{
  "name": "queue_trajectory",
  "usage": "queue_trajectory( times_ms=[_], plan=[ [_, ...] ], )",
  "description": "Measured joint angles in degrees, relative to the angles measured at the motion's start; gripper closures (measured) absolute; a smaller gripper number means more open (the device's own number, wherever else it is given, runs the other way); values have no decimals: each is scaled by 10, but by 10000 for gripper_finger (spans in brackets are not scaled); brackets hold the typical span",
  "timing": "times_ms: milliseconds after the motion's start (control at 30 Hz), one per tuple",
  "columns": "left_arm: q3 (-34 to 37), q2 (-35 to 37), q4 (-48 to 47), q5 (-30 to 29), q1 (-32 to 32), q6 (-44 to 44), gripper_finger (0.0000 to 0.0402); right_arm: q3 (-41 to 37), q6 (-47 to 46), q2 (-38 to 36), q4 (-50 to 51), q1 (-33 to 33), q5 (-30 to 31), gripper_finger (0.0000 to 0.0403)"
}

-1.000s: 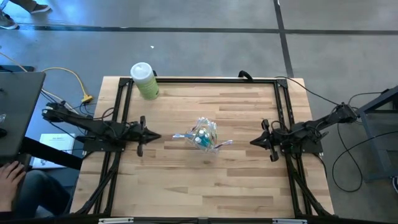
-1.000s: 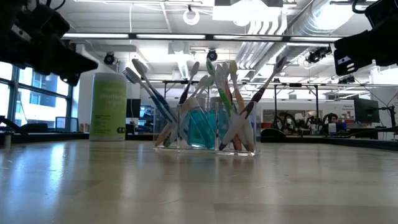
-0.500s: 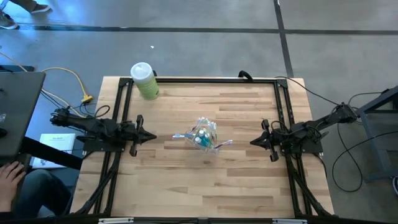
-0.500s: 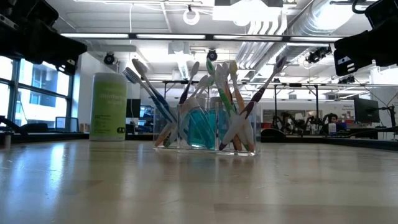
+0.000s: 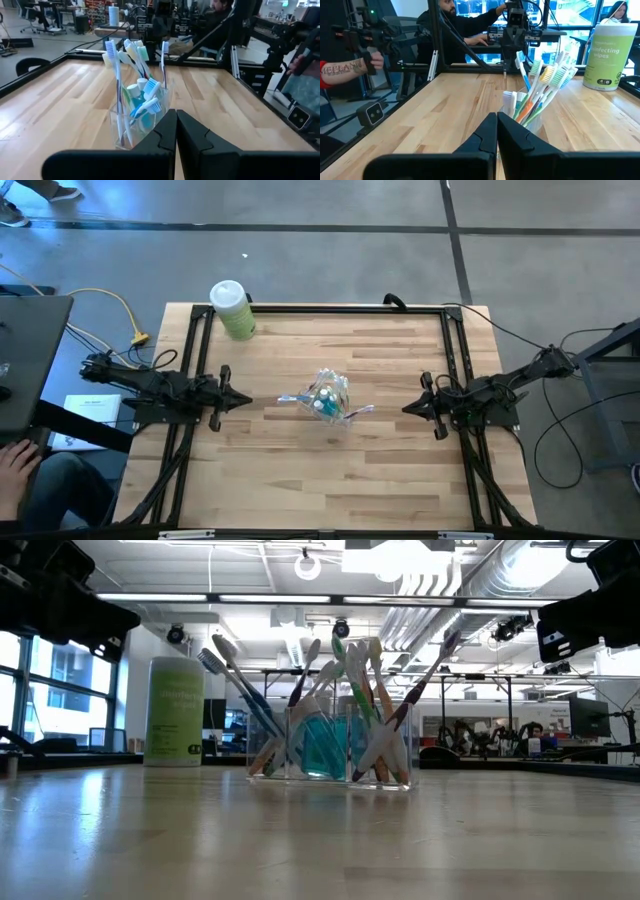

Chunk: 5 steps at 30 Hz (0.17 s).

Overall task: Pick & Place toothbrushing station
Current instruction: Return to Home Position

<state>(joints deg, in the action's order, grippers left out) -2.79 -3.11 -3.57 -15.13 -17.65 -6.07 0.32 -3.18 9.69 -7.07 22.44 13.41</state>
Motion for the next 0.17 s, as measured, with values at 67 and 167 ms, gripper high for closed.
queue_trajectory(
  times_ms=[67,167],
  plan=[
    [1,0,17,0,0,-9,399,0,0,0,0,0,0,400],
    [5,0,60,0,0,-12,399,0,0,0,0,0,0,400]
  ],
)
